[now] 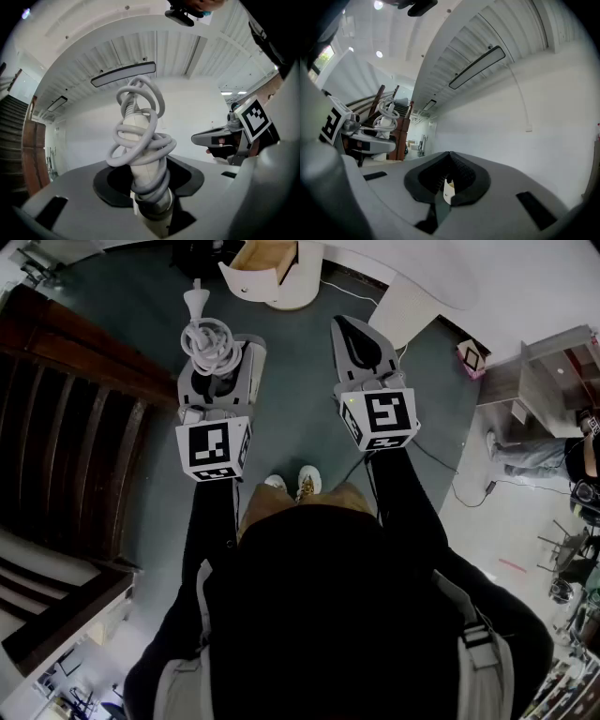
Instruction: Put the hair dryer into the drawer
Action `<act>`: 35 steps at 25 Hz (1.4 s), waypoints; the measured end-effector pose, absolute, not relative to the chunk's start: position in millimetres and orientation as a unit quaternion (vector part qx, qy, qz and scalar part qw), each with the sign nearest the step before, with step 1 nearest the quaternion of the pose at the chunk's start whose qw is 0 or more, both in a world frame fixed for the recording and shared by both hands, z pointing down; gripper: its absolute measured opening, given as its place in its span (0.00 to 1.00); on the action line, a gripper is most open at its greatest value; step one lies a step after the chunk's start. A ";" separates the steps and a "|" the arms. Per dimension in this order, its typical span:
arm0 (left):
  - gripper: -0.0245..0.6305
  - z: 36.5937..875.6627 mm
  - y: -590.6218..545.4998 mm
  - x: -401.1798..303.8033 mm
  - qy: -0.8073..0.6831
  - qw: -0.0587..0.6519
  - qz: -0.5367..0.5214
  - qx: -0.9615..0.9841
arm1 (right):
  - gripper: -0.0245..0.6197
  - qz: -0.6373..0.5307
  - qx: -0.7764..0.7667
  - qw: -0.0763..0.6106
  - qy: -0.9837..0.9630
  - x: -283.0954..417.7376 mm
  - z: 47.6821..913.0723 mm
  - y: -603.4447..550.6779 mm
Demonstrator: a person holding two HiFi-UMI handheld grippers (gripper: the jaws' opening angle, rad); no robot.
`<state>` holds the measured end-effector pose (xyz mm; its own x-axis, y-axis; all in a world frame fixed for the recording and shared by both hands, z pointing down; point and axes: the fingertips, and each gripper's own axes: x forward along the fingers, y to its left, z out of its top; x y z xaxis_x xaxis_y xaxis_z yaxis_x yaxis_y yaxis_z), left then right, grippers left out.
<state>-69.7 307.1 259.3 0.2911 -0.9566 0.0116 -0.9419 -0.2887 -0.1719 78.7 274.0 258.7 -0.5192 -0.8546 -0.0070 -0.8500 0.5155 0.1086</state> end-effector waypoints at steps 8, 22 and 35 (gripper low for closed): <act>0.34 258.5 306.4 -69.5 0.591 0.067 -0.057 -0.802 | 0.08 -0.062 0.488 0.021 -0.870 78.9 251.9 276.5; 0.34 251.5 305.3 -61.1 0.589 0.075 -0.053 -0.803 | 0.08 -0.055 0.489 -0.003 -0.870 91.5 246.3 277.6; 0.34 235.3 292.5 -60.1 0.597 0.098 -0.053 -0.795 | 0.08 -0.059 0.467 -0.002 -0.882 89.2 244.8 270.8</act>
